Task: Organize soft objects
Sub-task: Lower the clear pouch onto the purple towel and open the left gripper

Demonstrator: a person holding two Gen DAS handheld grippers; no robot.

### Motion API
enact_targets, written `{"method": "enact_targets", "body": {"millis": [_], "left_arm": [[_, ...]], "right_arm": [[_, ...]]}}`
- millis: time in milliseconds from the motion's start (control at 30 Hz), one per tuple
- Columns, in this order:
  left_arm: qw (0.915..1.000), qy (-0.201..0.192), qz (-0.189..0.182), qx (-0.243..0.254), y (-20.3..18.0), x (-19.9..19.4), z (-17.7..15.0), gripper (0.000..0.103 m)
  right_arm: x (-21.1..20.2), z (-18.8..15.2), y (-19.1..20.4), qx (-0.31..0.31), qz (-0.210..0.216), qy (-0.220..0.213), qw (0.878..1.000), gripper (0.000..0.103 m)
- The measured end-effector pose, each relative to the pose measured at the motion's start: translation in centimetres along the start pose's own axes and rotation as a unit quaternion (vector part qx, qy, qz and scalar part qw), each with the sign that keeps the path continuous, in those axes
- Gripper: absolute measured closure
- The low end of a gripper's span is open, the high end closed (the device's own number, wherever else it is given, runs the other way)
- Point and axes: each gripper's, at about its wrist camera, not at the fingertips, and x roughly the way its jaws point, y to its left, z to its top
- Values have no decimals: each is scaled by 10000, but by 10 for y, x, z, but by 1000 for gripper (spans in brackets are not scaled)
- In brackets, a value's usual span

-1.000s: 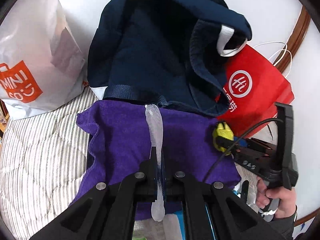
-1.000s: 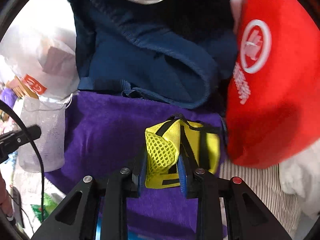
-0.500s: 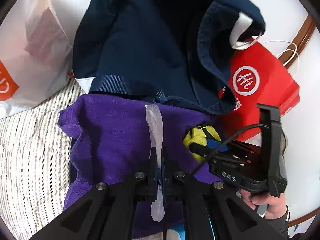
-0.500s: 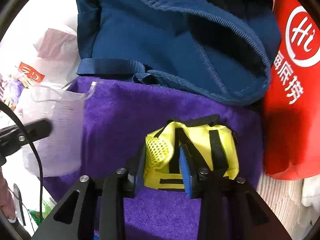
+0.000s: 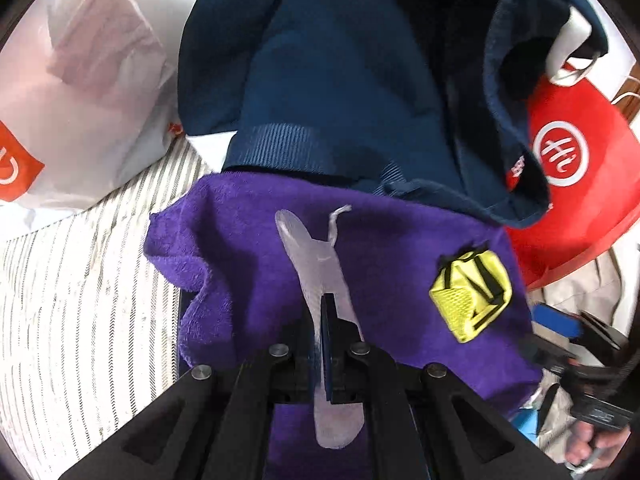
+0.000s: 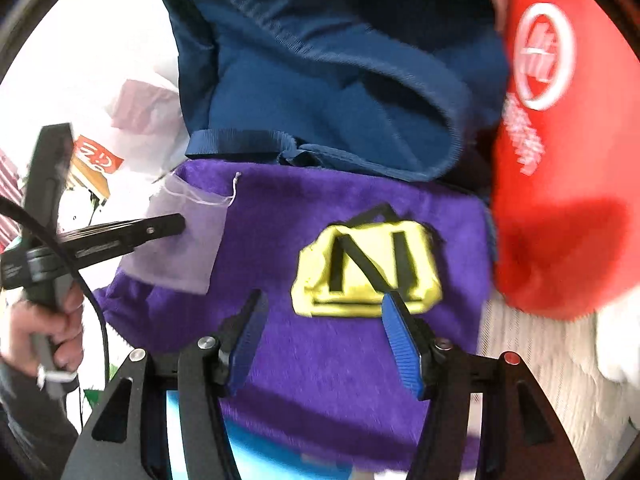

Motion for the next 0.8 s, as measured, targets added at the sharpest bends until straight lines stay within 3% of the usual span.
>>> {"method": "enact_targets", "body": {"millis": [267,367,400,433,533,800], "left_arm": [[9992,167,348,81,-1,10,0,96],[9982,104,582,85,-5,4,1,63],[9975,42,687,129,-8,0,1,40],[9965,-22,813,196,-12,-4,0,28],[9932,-192,1096,351,-19,-17,-2,28],[9930,-453,986,458,-36,-65,-18,28]], "right_arm": [[-60,-49,-37,484,-205,-262,9983,43],[-71,-67,-45,594,-350,-272,9973,43],[-75,-74,-49,628,-374,-270,9970,42],[-80,-84,-54,671,-375,-247,9967,40],[-87,-102,-64,801,-459,-177,9956,38],[-99,-141,-77,907,-638,-39,9938,38]]}}
